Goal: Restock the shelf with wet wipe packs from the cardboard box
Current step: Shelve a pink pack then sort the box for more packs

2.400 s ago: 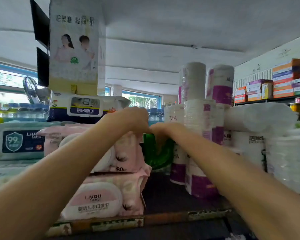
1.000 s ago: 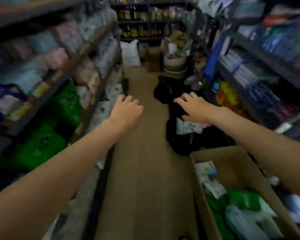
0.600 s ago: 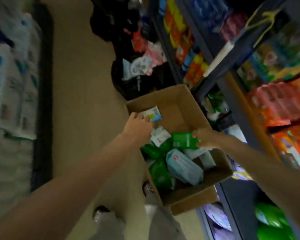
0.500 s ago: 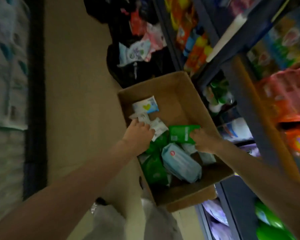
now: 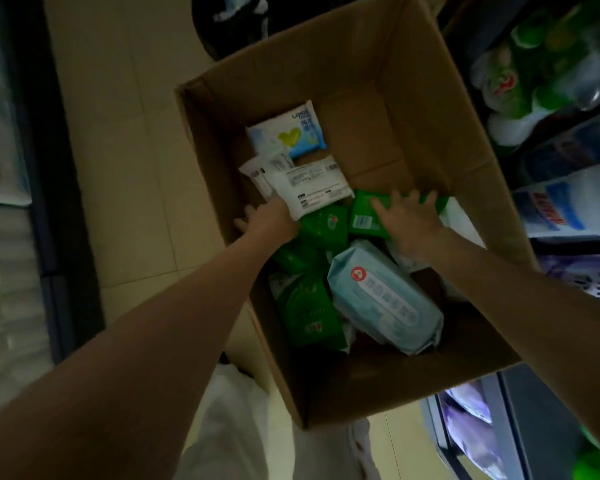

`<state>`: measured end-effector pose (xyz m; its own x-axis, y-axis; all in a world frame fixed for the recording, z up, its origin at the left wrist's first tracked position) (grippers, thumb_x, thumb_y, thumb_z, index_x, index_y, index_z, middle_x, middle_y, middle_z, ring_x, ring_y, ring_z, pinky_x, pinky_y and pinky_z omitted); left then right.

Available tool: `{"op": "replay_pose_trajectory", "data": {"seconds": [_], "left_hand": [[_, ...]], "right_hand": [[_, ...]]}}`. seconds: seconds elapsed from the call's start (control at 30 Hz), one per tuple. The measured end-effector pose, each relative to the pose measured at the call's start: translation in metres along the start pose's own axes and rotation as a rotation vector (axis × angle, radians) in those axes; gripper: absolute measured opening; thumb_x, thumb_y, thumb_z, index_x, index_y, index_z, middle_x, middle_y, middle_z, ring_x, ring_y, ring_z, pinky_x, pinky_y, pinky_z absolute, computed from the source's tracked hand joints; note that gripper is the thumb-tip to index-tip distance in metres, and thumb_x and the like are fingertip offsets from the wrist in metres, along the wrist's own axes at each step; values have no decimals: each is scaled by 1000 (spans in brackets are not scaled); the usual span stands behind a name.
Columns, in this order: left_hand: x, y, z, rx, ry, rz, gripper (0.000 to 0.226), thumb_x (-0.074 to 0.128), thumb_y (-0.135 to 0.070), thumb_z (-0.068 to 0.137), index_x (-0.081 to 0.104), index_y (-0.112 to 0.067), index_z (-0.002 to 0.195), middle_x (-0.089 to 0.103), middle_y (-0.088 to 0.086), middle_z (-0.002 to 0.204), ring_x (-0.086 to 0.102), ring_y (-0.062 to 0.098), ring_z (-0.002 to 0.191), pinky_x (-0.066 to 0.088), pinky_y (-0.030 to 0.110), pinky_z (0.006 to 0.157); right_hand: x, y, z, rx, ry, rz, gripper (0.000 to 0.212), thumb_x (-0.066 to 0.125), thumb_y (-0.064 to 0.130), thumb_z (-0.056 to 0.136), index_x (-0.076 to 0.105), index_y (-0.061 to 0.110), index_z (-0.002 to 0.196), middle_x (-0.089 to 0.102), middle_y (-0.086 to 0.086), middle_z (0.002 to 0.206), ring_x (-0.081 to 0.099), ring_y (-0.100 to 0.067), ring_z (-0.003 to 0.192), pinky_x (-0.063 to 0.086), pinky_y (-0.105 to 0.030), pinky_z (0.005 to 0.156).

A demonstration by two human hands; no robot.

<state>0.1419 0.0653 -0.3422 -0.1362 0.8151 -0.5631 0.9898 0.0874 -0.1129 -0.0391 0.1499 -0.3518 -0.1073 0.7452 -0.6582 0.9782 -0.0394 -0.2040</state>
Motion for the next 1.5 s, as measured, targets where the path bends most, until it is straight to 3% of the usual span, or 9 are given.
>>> {"op": "replay_pose_trajectory", "data": {"seconds": [0.13,0.23,0.4,0.53,0.8,1.03,1.17,1.3,1.5], "left_hand": [[2,12,4,-146,-107,-569,57,65,-31,78,45,-13,128,49,14,132,42,36,125,32,47,108],[-30,7,-8,-70,-236,-748,31,55,-19,88,56,-10,118,58,7,106,57,23,94,49,30,80],[-120,9,-52,160,-226,-1051,4,51,-12,94,55,-12,94,57,4,93,57,17,84,52,31,73],[-200,43,-93,232,-235,-1281,10,44,-10,96,53,-10,93,56,6,92,56,14,74,52,24,63],[-359,168,-205,333,-521,-1388,20,44,-13,96,52,-18,78,56,5,76,52,13,64,43,26,63],[-444,282,-321,486,-610,-1816,22,37,-7,97,53,-11,82,64,7,65,62,13,50,52,21,47],[-495,370,-405,609,-750,-1839,25,35,-11,98,52,-14,80,65,-1,52,54,16,64,44,29,63],[-524,453,-477,670,-897,-1876,14,39,-17,98,51,-11,100,59,11,90,56,24,78,45,35,69],[-540,532,-563,811,-1026,-1858,24,41,-19,97,56,-8,112,63,9,95,58,22,78,50,32,62]], "right_hand": [[-33,-22,-5,69,-157,356,43,58,7,83,50,15,125,48,-14,127,40,-37,120,35,-48,100],[-63,-46,-22,145,-265,745,41,58,1,84,53,8,123,52,-16,125,50,-31,114,44,-32,84],[-152,-57,-49,142,-325,1067,39,65,7,80,55,13,117,54,-6,113,54,-25,102,46,-29,76],[-235,-37,-86,-15,-252,1533,41,69,5,79,59,17,116,62,-3,111,61,-22,100,53,-39,85],[-389,54,-164,-247,-253,2203,8,53,20,93,57,23,86,65,5,81,61,-11,72,49,-31,68],[-529,236,-252,-712,-63,2223,5,59,12,88,63,15,86,72,4,65,68,-5,57,55,-20,51],[-592,336,-311,-940,-48,2138,11,58,4,86,62,14,88,73,5,67,68,-4,60,55,-21,54],[-638,421,-375,-1164,-41,1932,16,61,1,83,63,14,93,73,4,71,68,-7,60,54,-20,53],[-691,509,-454,-1398,173,1832,39,64,6,78,61,14,116,69,-9,108,68,-24,88,57,-41,75]]}}
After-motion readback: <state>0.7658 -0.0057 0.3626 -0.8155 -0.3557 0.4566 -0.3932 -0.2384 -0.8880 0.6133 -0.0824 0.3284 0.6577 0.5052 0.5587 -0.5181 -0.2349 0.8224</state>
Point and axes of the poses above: each hand's wrist, its own z-axis towards the middle knuckle, its own x-axis out of the palm, y = z × x, the point moved 5 cm from there along z, towards the middle knuckle
